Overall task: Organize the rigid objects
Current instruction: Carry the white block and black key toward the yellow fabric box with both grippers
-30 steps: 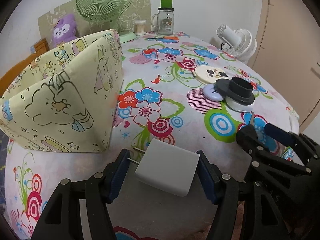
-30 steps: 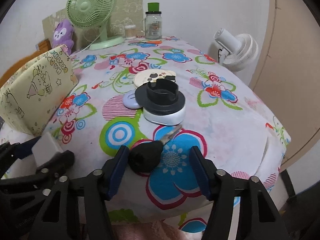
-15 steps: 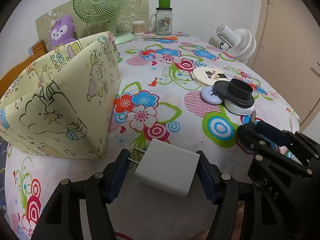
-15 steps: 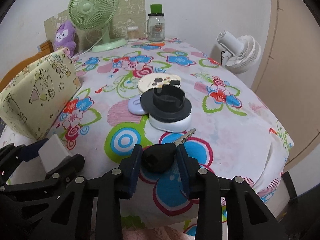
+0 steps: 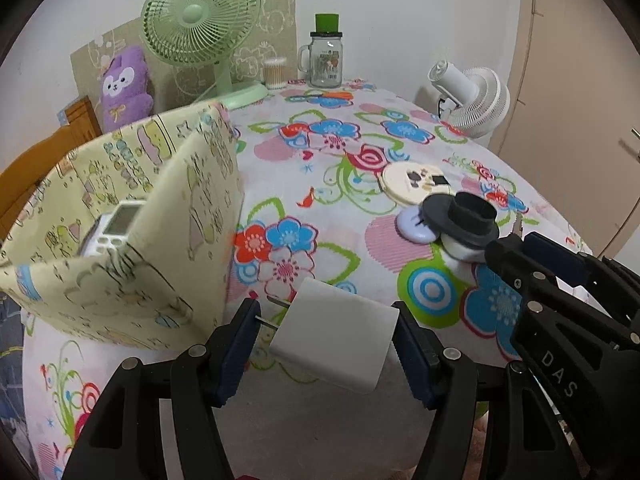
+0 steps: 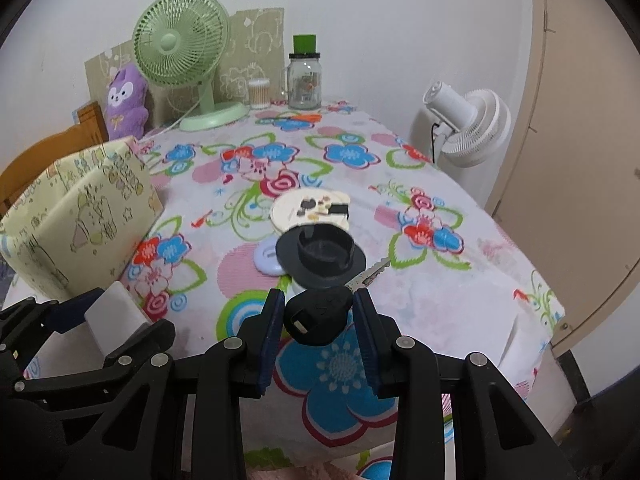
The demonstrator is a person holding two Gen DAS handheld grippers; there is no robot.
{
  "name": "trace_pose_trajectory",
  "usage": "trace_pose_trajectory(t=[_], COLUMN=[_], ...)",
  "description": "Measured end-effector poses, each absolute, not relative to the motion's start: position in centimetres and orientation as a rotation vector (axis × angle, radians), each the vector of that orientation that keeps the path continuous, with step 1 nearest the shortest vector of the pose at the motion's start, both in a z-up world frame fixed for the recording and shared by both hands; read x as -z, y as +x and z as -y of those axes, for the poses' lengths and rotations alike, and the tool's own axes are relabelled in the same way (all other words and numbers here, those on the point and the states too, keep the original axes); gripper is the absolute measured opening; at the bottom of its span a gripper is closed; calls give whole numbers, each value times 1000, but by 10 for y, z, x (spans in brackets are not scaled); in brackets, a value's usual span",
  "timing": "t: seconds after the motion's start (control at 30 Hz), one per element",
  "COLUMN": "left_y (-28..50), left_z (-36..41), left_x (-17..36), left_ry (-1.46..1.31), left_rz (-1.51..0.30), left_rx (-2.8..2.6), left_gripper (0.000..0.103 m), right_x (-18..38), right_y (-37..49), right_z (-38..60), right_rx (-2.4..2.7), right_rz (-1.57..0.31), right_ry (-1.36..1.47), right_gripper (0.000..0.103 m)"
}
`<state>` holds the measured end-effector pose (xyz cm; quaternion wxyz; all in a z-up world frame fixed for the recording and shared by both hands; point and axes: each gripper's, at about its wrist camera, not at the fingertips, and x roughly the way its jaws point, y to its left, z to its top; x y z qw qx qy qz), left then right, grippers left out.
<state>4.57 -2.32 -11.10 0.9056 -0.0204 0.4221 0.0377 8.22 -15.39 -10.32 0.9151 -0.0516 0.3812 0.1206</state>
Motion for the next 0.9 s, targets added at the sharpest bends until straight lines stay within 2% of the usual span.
trace_pose_trajectory(t=[0.9], left_y=[47], left_z=[0], left_x=[43], left_ry=[-25], left_rz=[-776], left_rx=[-131], left_gripper=[68], right_x=[37], right_y=[90], right_z=[131], right_rx=[-299], right_rz=[-712], right_ry=[-101], right_gripper=[38])
